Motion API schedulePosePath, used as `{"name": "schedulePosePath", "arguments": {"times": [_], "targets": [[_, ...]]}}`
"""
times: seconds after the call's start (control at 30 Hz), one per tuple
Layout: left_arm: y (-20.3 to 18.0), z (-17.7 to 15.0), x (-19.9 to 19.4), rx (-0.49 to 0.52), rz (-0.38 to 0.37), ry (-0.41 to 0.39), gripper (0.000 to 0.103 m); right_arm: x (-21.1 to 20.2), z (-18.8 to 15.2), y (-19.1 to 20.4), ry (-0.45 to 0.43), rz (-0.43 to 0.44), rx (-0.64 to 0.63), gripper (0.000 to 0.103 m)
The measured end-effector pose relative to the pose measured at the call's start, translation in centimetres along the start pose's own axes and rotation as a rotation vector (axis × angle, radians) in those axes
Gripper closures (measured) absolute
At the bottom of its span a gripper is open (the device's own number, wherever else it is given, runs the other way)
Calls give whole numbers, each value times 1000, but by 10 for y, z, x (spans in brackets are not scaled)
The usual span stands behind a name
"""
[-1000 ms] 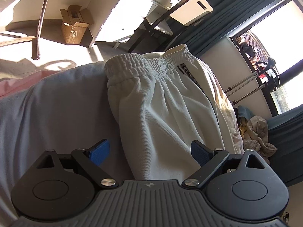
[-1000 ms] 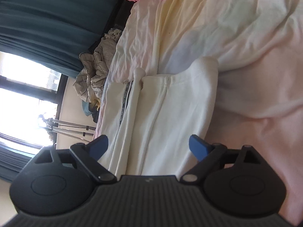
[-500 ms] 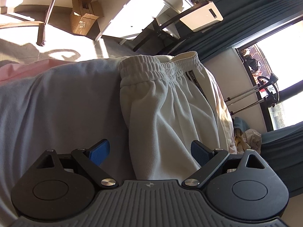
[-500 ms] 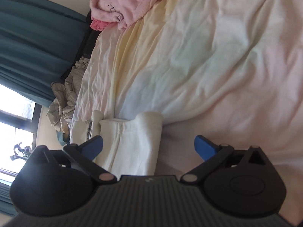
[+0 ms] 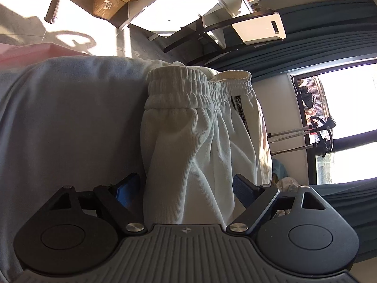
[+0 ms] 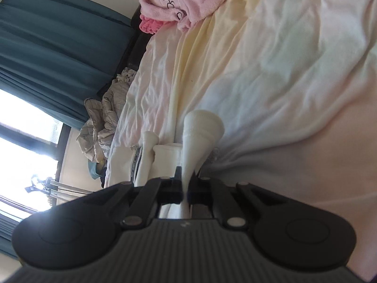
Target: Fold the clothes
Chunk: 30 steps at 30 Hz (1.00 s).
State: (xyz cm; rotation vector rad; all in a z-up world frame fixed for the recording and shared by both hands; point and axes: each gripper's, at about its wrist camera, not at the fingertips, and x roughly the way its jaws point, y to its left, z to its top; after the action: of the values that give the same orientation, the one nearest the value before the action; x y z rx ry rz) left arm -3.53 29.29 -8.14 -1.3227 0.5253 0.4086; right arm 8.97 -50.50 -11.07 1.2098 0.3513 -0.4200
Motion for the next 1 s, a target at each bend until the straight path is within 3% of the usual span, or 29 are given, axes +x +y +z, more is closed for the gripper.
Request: {"name": "schedulePosePath", "arguments": {"times": [0.07, 0.17, 0.23, 0.4, 0.6, 0.67, 0.83, 1.0], "targets": [[3, 2, 12, -9, 23, 28, 28, -2, 0, 6, -20, 15, -33, 100], [4, 6, 25, -4, 57, 38, 53, 3, 0, 8, -15, 5, -38, 100], [3, 7, 24, 9, 57, 17, 86, 5, 1, 7, -11, -6, -31, 100], [2, -3, -6, -41, -52, -54, 93, -2, 5, 10, -30, 32, -20, 100], [6, -25, -54, -72, -258, -84, 94, -41, 17, 21, -159, 108, -61, 100], [3, -30, -59, -50, -262, -85, 94, -52, 23, 20, -207, 100, -94, 100], [-14, -29, -48, -15, -237, -67, 94, -38, 29, 16, -153, 39, -75, 100], [-49, -13, -29, 55, -249, -91, 94, -5, 28, 66, -171, 27, -172, 100]]}}
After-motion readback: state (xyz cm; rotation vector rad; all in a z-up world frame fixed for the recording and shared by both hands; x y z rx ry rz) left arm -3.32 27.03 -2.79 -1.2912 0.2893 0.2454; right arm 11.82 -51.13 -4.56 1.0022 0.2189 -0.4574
